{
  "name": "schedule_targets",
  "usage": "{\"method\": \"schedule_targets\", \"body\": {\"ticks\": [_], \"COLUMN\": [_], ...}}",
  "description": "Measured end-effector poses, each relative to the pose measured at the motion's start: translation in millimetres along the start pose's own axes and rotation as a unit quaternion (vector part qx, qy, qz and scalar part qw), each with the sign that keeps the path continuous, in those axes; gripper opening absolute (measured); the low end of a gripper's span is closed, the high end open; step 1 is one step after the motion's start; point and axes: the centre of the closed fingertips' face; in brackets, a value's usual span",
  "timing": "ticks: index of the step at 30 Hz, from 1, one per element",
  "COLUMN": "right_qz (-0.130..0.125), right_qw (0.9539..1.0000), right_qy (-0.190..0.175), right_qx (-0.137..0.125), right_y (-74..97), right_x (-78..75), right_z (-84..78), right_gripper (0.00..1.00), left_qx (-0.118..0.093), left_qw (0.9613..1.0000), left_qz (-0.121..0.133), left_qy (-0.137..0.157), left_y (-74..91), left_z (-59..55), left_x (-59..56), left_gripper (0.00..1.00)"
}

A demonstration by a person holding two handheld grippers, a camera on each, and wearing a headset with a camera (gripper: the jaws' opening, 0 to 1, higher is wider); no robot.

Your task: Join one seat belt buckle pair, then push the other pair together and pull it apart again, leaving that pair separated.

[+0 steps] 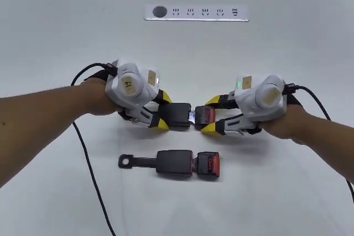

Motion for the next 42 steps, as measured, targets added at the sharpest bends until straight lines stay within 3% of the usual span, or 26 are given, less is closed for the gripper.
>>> {"method": "schedule_targets", "body": {"ticks": [22, 42], "right_qz": [0.001, 0.005], "right_qw": [0.9998, 0.9998], "right_qy": [0.006, 0.015], "right_qx": [0.02, 0.014], "right_y": [-1.0, 0.2], "right_x": [3.0, 4.7], "right_z": [1.3, 4.7], "right_gripper": [0.33, 0.33], "left_qx": [0.008, -0.007], "left_qw": [0.9999, 0.9999], "left_qz": [0.001, 0.003], "left_qy": [0.008, 0.012], "left_y": [-1.8, -0.3], "left_z": [0.2, 0.7], "left_x": [-0.1, -3.7], "left_gripper": [0.32, 0.33]}}
Point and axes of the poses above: the centre of the closed fingertips' face, and the gripper's own axes: y roughly backward along the fingers, x roughly to its left, z roughly out of its top, and after that the axes turned 11 degrees about x, right-handed
